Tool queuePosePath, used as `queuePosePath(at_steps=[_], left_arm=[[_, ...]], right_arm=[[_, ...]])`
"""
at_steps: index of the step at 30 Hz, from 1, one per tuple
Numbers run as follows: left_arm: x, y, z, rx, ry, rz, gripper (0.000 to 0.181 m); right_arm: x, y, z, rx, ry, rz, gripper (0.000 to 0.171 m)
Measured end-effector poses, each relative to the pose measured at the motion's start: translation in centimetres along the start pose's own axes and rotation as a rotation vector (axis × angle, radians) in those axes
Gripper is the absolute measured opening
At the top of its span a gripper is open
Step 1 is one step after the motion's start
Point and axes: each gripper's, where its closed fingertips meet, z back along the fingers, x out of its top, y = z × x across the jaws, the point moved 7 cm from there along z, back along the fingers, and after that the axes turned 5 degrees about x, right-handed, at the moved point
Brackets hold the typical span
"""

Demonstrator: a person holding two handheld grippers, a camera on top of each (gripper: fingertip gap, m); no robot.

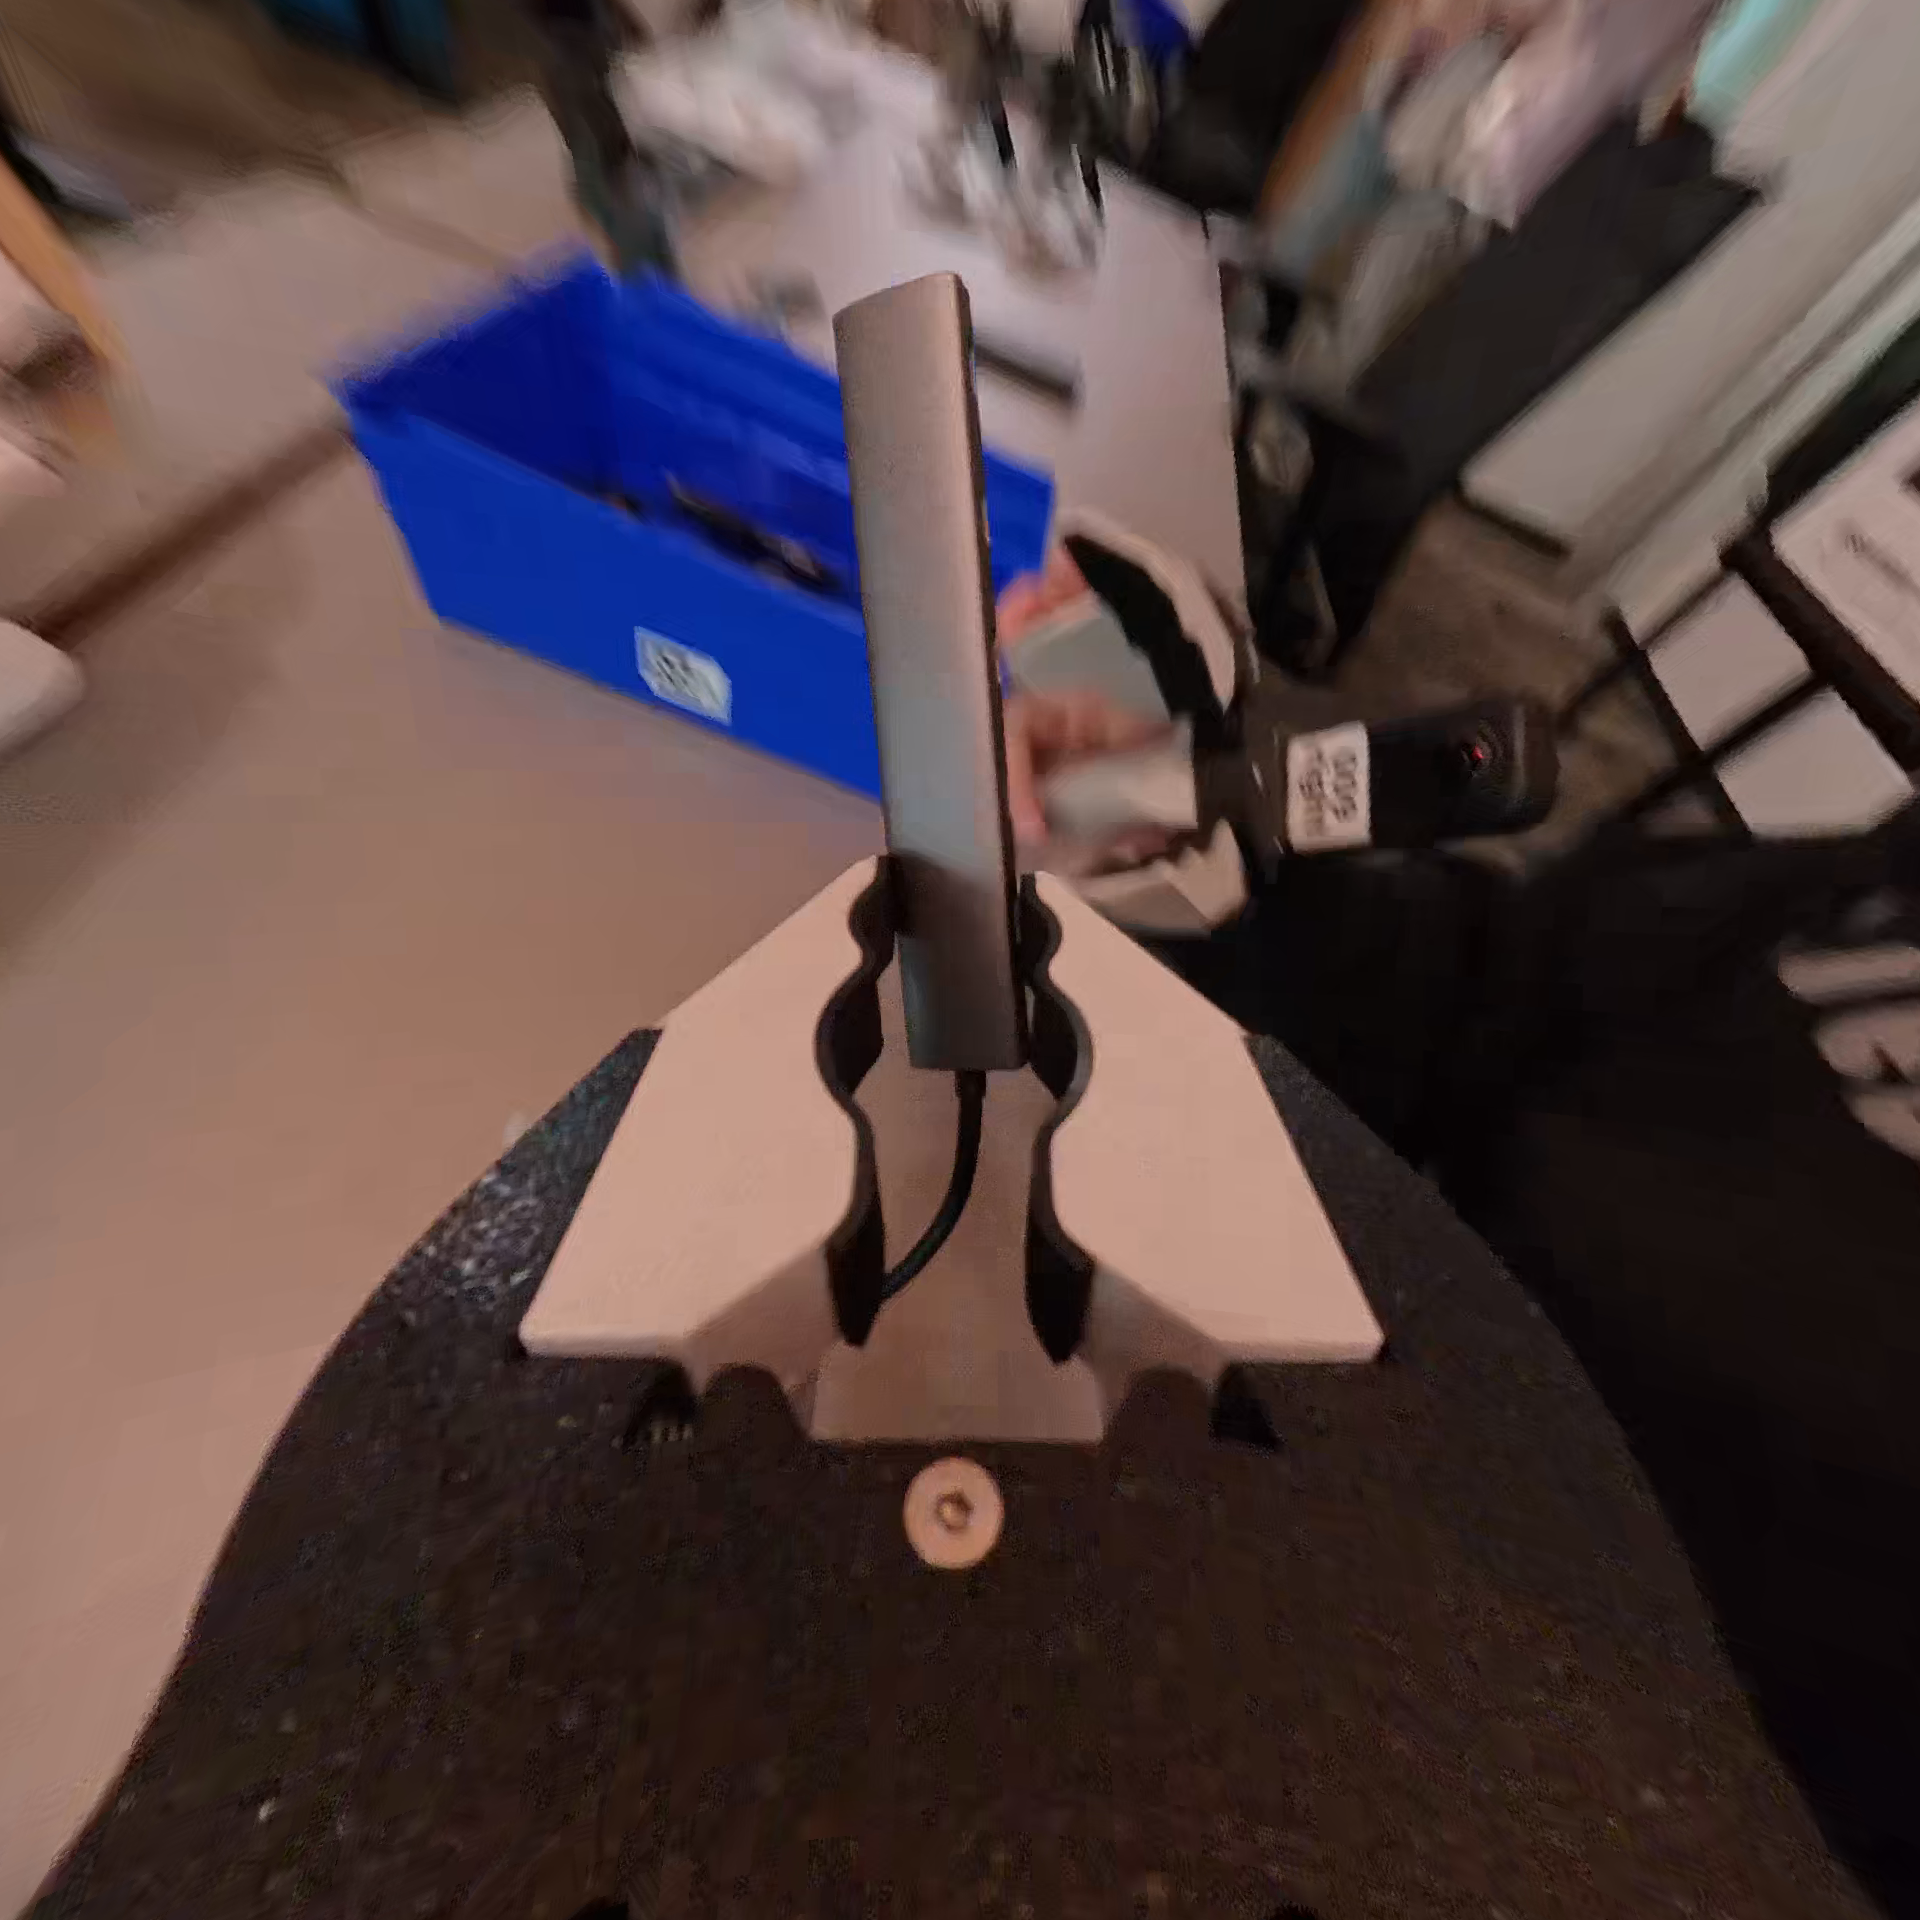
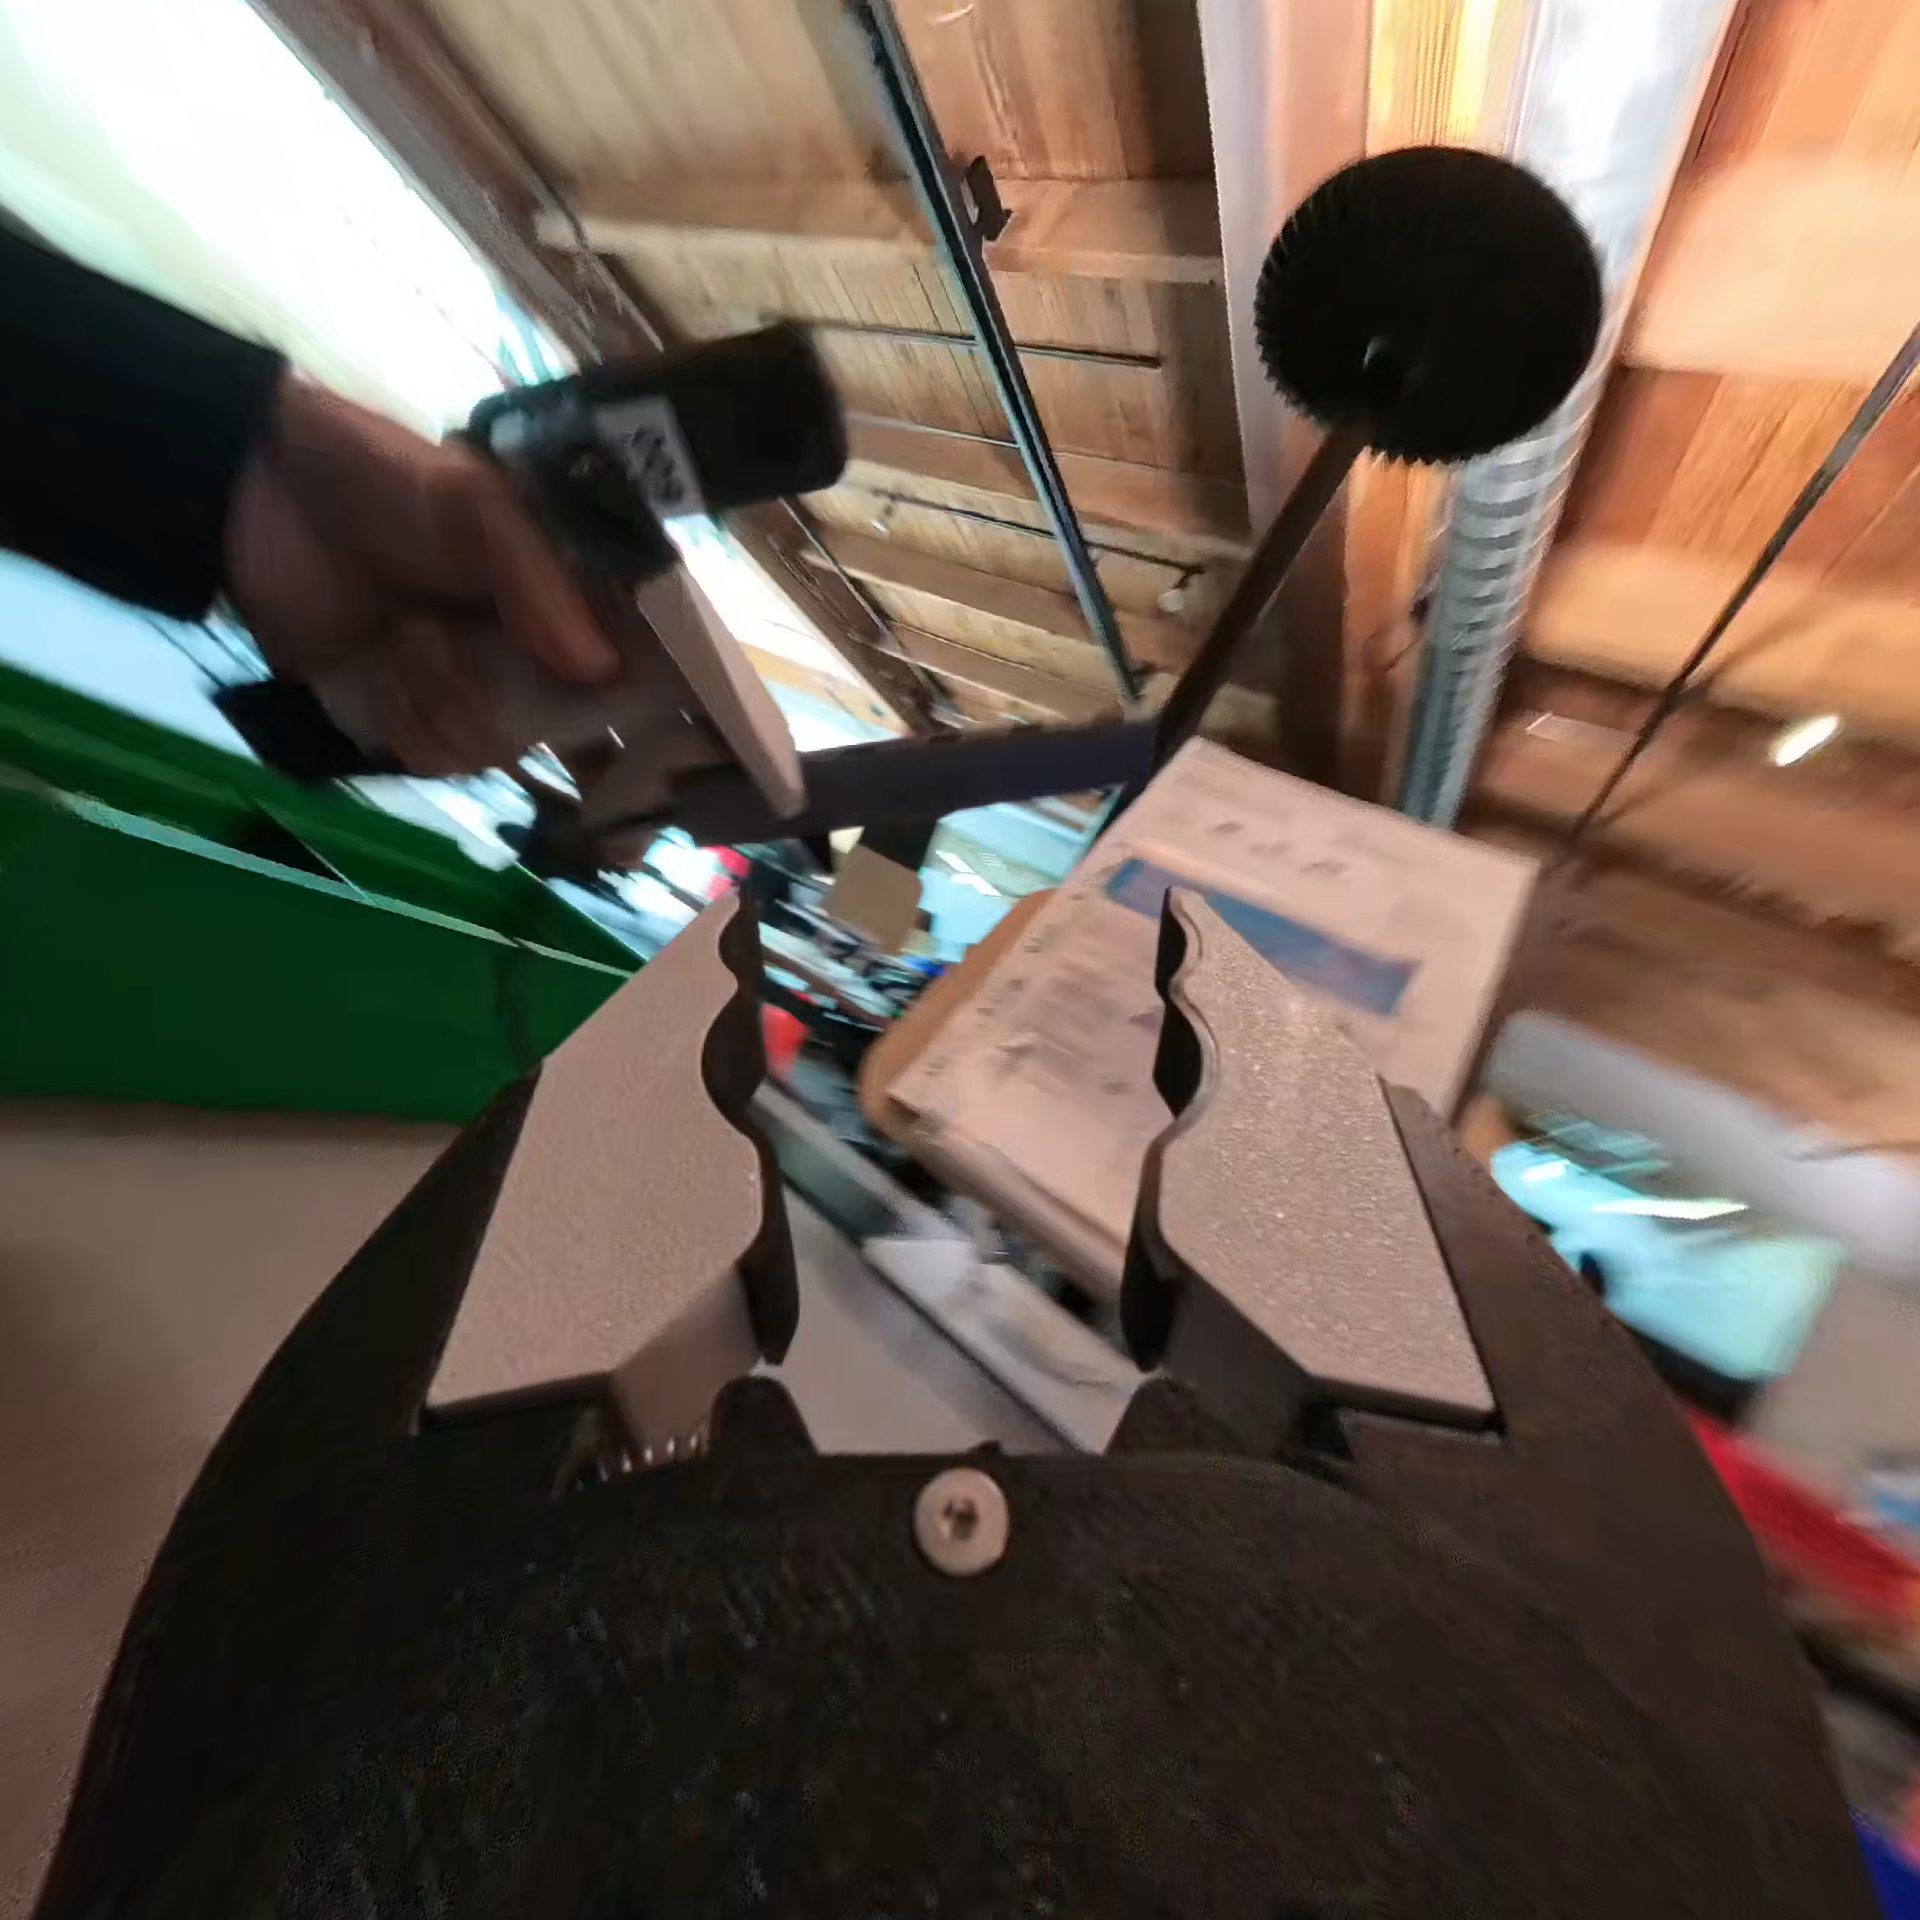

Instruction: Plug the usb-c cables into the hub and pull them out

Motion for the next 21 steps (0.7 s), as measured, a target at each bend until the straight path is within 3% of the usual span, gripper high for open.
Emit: queuePosePath(at_steps=[3, 5, 12, 18, 21], left_arm=[[1.2, 0.9, 0.4, 0.067, -0.308, -0.053, 0.020], [1.3, 0.6, -0.3, 0.075, -0.461, -0.135, 0.020], [-0.4, 0.5, -3.7, -0.028, -0.753, -0.149, 0.021], [-2.0, 0.6, -5.0, -0.140, -0.874, -0.091, 0.021], [-2.8, 0.7, -5.6, -0.157, -0.846, -0.081, 0.020]], right_arm=[[-0.4, -0.1, -0.5, 0.093, -0.058, -0.364, 0.071], [-1.0, 0.3, -1.0, 0.137, -0.029, -0.469, 0.067], [-2.5, 1.1, -1.3, 0.083, 0.123, -0.311, 0.056], [-3.6, 1.6, -1.4, 0.119, 0.182, -0.348, 0.049], [-3.5, 2.0, -1.4, 0.150, 0.171, -0.376, 0.042]])
